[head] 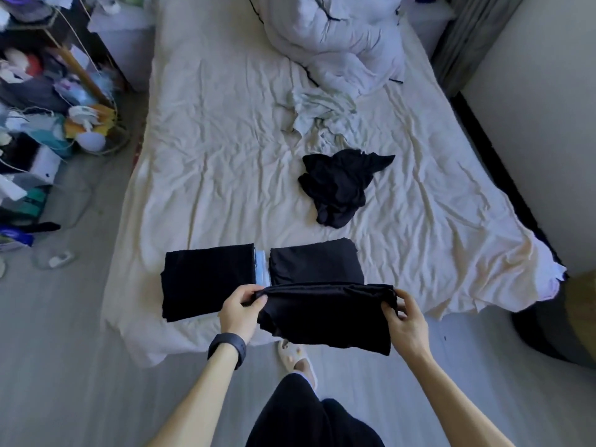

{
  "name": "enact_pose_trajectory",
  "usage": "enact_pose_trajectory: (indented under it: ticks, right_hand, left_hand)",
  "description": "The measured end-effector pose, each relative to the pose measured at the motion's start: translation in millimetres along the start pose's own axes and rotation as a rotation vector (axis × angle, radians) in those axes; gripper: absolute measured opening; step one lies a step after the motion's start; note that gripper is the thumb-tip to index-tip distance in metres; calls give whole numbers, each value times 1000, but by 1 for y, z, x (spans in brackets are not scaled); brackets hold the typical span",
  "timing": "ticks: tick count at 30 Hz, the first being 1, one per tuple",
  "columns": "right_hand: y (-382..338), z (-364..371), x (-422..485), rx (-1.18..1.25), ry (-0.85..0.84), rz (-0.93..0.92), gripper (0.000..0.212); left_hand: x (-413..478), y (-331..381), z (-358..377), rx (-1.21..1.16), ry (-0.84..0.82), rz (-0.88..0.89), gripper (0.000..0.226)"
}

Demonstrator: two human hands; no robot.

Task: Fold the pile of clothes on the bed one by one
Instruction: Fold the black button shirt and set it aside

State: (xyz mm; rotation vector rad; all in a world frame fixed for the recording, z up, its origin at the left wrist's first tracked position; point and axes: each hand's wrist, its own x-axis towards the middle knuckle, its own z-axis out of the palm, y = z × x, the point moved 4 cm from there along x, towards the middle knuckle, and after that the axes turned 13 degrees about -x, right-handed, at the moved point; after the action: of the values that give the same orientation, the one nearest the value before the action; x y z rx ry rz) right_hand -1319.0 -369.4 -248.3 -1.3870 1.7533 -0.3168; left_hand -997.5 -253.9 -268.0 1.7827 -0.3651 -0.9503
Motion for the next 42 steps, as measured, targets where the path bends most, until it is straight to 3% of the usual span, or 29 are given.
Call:
enact_pose_trajectory:
  ticks: [10,23,27,33,35,38,40,42]
  right_hand:
    - [-15,23,112,-185,-123,79,25]
    - [-9,107,305,-358,-388,79,16]
    - [0,122,329,-410,-441,58,16]
    - [13,130,323,-399,-388,102,20]
    - [12,131,321,-354,-352,103,28]
    - [10,132,321,-379,-303,13,41]
    - [9,134,320,-432,-264,-58,36]
    - [10,135,320,-429,-243,-78,30]
  left_hand:
    - [65,-3,47,144,50,-112,17]
    - [236,-46,130,809,22,-134,19]
    - [265,-69,136,894,13,-199,23]
    - [269,-80,151,1011,-33,-226,25]
    - [265,-79,155,1079,-17,-157,28]
    - [255,-79,163,1139,-46,172,38]
    - [252,-84,168,1092,-149,364,36]
    - [254,-90,166,1100,-272,418,31]
